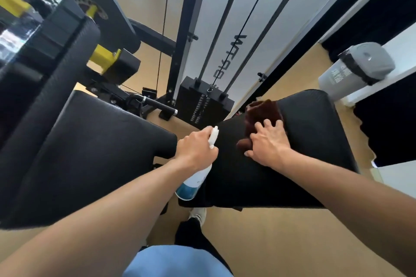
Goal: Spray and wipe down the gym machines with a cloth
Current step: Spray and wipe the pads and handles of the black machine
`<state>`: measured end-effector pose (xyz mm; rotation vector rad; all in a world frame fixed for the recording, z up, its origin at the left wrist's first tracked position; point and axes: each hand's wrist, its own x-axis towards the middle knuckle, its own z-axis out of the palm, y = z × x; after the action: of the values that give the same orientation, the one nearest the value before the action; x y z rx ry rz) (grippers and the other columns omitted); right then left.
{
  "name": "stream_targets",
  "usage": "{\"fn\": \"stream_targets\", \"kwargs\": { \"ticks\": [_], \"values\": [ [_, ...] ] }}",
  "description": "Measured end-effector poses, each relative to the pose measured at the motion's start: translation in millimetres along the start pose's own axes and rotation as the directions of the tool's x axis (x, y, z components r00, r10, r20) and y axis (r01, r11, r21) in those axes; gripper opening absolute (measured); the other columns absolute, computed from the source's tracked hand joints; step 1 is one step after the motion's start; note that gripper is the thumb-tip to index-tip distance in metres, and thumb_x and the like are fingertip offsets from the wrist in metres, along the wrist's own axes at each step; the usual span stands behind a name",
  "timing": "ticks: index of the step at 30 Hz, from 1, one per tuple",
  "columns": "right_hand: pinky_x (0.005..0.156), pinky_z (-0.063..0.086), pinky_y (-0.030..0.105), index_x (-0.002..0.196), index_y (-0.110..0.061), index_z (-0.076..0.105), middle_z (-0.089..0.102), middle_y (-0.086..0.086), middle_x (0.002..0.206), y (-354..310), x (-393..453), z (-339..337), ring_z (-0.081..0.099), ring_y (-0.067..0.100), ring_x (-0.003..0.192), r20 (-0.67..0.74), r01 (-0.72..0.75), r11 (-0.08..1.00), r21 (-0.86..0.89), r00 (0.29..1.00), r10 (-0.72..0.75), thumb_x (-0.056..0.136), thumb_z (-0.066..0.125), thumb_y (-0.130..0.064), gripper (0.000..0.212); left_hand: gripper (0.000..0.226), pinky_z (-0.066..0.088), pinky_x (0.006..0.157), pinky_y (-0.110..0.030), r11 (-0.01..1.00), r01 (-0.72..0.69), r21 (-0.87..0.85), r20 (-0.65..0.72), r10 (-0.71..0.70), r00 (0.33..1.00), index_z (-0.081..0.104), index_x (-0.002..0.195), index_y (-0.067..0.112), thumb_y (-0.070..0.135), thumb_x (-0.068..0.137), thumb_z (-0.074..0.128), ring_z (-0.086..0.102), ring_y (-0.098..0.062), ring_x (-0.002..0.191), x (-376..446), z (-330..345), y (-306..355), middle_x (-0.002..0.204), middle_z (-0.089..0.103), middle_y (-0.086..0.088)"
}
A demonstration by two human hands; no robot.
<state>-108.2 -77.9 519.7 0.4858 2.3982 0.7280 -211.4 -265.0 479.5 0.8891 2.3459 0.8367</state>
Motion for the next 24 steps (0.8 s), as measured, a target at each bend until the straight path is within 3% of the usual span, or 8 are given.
{"fn": "stream_targets", "kwargs": {
  "ticks": [2,5,7,14,17,20,24],
  "values": [
    [0.112,0.023,0.057,0.127,-0.028,0.067,0.052,0.007,0.138,5.0,-4.3,-0.5,0.039,0.032,0.135,-0.024,-0.026,0.999,-0.041,0.999,0.025,0.092,0.048,-0.074,0.061,0.026,0.049,0.075,-0.039,1.000,-0.002,-0.027,0.020,0.003,1.000,0.054,0.115,0.030,0.027,0.089,0.055,0.060,-0.024,0.081,-2.6,0.1,3.7,0.089,0.062,0.005],
    [0.124,-0.006,0.064,0.138,-0.028,0.057,0.030,0.016,0.166,4.2,-13.8,19.0,0.005,0.042,0.158,-0.058,-0.020,1.000,0.019,0.998,0.021,0.093,0.044,-0.069,0.063,0.025,0.047,0.074,-0.036,0.997,-0.009,-0.072,0.046,0.012,0.999,0.055,0.113,0.031,0.026,0.088,0.056,0.060,-0.021,0.083,-3.3,-2.8,9.7,0.093,0.065,0.004],
    [0.127,-0.004,0.060,0.148,-0.024,0.049,0.016,0.015,0.172,-4.0,-18.5,29.0,-0.006,0.040,0.160,-0.036,-0.002,0.990,0.140,0.999,0.007,0.095,0.044,-0.061,0.065,0.026,0.048,0.076,-0.036,0.997,-0.015,-0.082,0.052,0.019,0.998,0.056,0.113,0.030,0.025,0.087,0.057,0.061,-0.022,0.085,-1.3,-5.0,14.3,0.094,0.066,0.004],
    [0.126,-0.007,0.062,0.159,-0.031,0.037,0.020,0.003,0.173,-21.8,-54.6,38.9,-0.003,0.032,0.161,-0.035,0.068,0.978,0.197,0.997,-0.063,0.100,0.041,-0.052,0.063,0.030,0.051,0.082,-0.040,0.997,-0.078,-0.024,0.066,0.079,0.995,0.057,0.117,0.028,0.023,0.087,0.056,0.062,-0.026,0.088,3.5,-11.4,23.0,0.095,0.067,0.001],
    [0.123,-0.013,0.066,0.158,-0.036,0.034,0.017,-0.008,0.173,37.0,-26.0,16.5,-0.009,0.029,0.161,-0.096,-0.102,0.976,0.195,0.988,0.122,0.101,0.039,-0.049,0.059,0.032,0.048,0.076,-0.035,0.997,-0.075,-0.019,0.104,0.076,0.992,0.058,0.120,0.031,0.026,0.088,0.058,0.062,-0.022,0.089,7.1,-13.5,19.0,0.099,0.068,0.003],
    [0.127,-0.008,0.058,0.158,-0.032,0.038,0.019,-0.002,0.173,93.8,-1.6,-0.6,-0.008,0.032,0.161,-0.135,-0.274,0.933,0.235,0.941,0.310,0.100,0.041,-0.046,0.059,0.032,0.045,0.072,-0.033,0.998,-0.070,-0.002,0.123,0.070,0.990,0.058,0.120,0.033,0.028,0.088,0.059,0.061,-0.019,0.088,5.6,-10.1,16.0,0.101,0.067,0.004],
    [0.130,-0.002,0.046,0.156,-0.020,0.043,0.018,0.005,0.173,56.8,-6.3,9.2,-0.001,0.030,0.161,-0.148,-0.242,0.929,0.281,0.945,0.291,0.096,0.044,-0.043,0.065,0.031,0.043,0.073,-0.033,0.999,-0.052,0.000,0.119,0.051,0.992,0.058,0.118,0.033,0.027,0.088,0.059,0.059,-0.018,0.085,1.1,-2.0,14.0,0.098,0.066,0.005]
  ]
}}
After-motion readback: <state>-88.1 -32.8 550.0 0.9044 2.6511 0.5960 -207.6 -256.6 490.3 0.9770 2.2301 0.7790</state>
